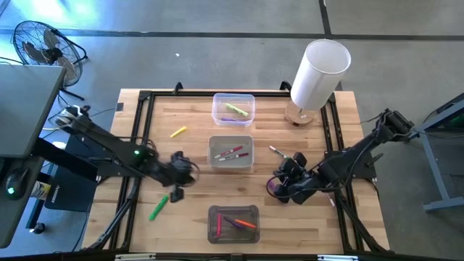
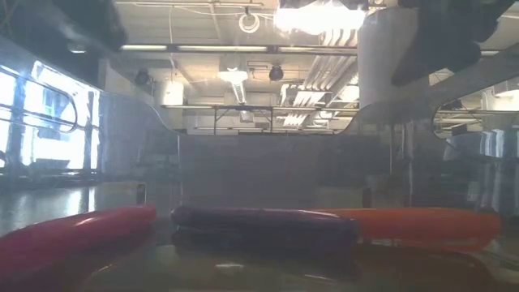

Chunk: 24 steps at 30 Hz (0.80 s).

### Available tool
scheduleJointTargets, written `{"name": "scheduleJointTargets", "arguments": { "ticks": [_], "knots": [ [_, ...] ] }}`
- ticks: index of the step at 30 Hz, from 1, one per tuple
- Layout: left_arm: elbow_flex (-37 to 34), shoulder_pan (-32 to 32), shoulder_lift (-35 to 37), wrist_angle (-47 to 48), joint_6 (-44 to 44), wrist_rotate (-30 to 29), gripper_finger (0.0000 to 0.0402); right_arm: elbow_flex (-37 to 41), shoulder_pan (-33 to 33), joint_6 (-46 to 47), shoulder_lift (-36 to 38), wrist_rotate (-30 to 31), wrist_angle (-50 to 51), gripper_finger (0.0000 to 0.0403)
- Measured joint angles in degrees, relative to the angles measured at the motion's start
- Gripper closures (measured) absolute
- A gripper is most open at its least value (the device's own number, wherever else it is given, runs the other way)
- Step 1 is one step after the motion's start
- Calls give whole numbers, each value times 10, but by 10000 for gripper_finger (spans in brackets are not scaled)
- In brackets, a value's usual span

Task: Pick & Place Markers
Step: Put the green marker into the gray bin

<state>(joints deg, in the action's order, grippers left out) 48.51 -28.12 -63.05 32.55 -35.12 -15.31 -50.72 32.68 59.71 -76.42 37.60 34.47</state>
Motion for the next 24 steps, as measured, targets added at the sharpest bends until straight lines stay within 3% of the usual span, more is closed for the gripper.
{"name": "scheduleJointTargets", "arguments": {
  "ticks": [6,13,18,24],
  "knots": [
    [-111,0,151,10,-22,-33,401,0,-66,-16,0,-47,-5,402],
    [-161,0,293,44,-4,-113,401,0,-204,-49,-1,-156,19,403],
    [-167,0,350,57,25,-134,401,0,-278,-71,-4,-201,80,402],
    [-167,0,389,70,62,-142,401,0,-323,-90,-4,-197,124,375]
  ]
}}
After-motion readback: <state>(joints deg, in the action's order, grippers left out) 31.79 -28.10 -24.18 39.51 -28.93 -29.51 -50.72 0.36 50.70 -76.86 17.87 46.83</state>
